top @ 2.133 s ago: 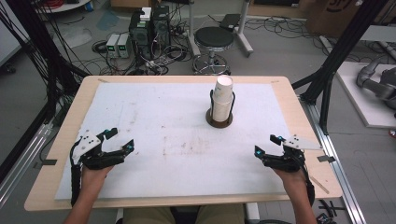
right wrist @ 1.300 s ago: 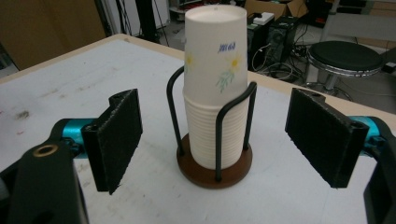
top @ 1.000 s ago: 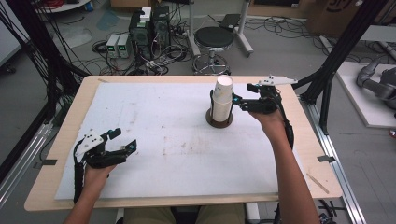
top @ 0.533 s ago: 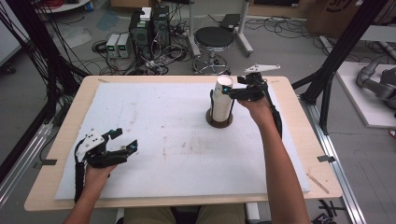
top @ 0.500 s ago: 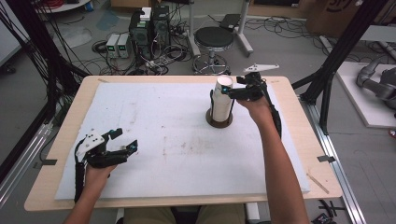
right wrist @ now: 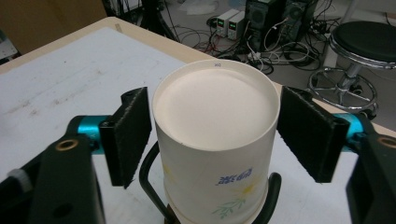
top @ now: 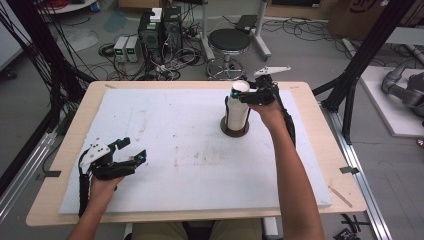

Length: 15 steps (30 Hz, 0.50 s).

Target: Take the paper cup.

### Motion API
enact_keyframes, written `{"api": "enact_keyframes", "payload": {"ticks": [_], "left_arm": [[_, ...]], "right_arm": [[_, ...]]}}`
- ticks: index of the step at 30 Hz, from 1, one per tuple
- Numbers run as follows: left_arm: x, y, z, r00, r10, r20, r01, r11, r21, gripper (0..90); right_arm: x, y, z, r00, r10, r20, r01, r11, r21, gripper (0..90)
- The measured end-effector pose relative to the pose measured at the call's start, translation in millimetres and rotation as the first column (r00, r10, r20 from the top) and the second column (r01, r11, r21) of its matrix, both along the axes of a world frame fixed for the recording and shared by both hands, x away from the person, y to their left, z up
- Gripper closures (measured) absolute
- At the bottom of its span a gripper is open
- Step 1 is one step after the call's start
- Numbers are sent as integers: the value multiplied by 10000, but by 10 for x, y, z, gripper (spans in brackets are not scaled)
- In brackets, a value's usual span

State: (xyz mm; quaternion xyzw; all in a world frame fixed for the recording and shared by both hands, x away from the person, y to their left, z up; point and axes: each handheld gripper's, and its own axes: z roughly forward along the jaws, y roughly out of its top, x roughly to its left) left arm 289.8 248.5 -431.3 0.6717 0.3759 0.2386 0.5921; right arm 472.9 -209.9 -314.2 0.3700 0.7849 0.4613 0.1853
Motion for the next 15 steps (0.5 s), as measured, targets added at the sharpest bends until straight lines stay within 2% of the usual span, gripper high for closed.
{"api": "enact_keyframes", "payload": {"ticks": [4,6,15], "left_arm": [[-1,-3,0,10000,5,-4,-5,10000,-7,181],[-2,-3,1,10000,0,-9,0,10000,-8,180],[-3,-6,2,10000,-32,-25,32,10000,-12,181]], "right_arm": [[3,-3,2,10000,4,98,-4,10000,-69,329],[0,-12,11,9999,17,138,-18,10000,44,338],[-6,-17,46,9996,5,297,-10,9999,173,348]]}}
